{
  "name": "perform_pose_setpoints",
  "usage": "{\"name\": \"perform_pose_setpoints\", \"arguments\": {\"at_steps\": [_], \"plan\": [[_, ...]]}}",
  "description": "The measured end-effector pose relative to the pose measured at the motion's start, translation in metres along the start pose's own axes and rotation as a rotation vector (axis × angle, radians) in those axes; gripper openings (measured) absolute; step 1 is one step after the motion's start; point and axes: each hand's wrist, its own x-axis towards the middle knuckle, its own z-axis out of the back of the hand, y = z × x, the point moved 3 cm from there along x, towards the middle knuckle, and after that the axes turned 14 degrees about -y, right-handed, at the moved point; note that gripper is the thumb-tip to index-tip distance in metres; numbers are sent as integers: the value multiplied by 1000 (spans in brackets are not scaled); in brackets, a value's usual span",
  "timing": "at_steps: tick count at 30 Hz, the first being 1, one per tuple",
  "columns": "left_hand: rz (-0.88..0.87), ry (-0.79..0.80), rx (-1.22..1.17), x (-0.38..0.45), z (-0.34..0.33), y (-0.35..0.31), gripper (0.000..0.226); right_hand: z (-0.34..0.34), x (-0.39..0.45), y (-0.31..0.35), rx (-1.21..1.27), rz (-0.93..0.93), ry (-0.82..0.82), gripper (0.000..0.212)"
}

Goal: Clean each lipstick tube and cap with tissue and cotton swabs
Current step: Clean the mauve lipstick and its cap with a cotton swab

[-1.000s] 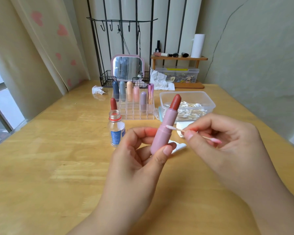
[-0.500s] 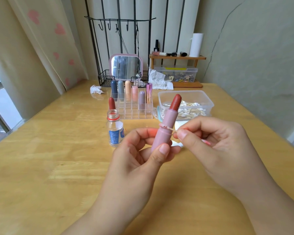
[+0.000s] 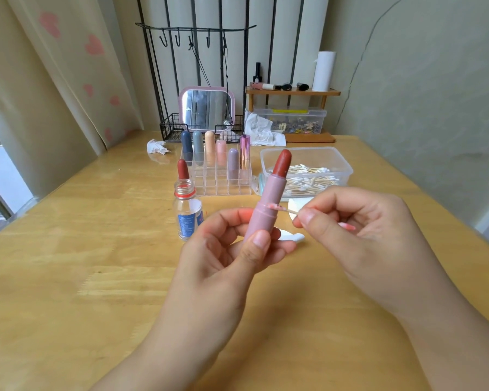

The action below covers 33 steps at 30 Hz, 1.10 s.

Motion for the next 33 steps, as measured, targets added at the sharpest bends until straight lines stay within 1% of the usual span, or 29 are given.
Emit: {"name": "perform_pose_setpoints", "arguments": {"at_steps": [7,11,16,18,21,24,26,27,30,31,33], "plan": [[56,45,13,-1,0,3,30,-4,-3,2,72,-5,34,13],[77,100,13,-2,0,4,26,2,0,0,44,9,19,14],[148,127,-7,-1,0,11,31,-1,-2,2,134,50,76,15],[140,136,7,2,1,13,32,-2,-3,2,159,38,74,15],[170,150,-39,5,-1,15,31,-2,-3,0,101,32,41,15],[256,100,-157,8,-6,17,31,-3,-4,-2,57,15,21,13],[283,73,-171,10,-6,20,29,-3,-4,-1,9,41,0,11],[278,87,-154,10,-6,21,27,-4,-4,-1,3,44,-1,11],[248,158,-114,6,-2,20,38,-4,-5,0,9,41,-2,12],[236,163,-107,5,-1,20,36,-5,-5,0,7,42,-4,13],[213,154,-100,3,-2,18,26,-6,-5,-1,6,41,-5,16]]}}
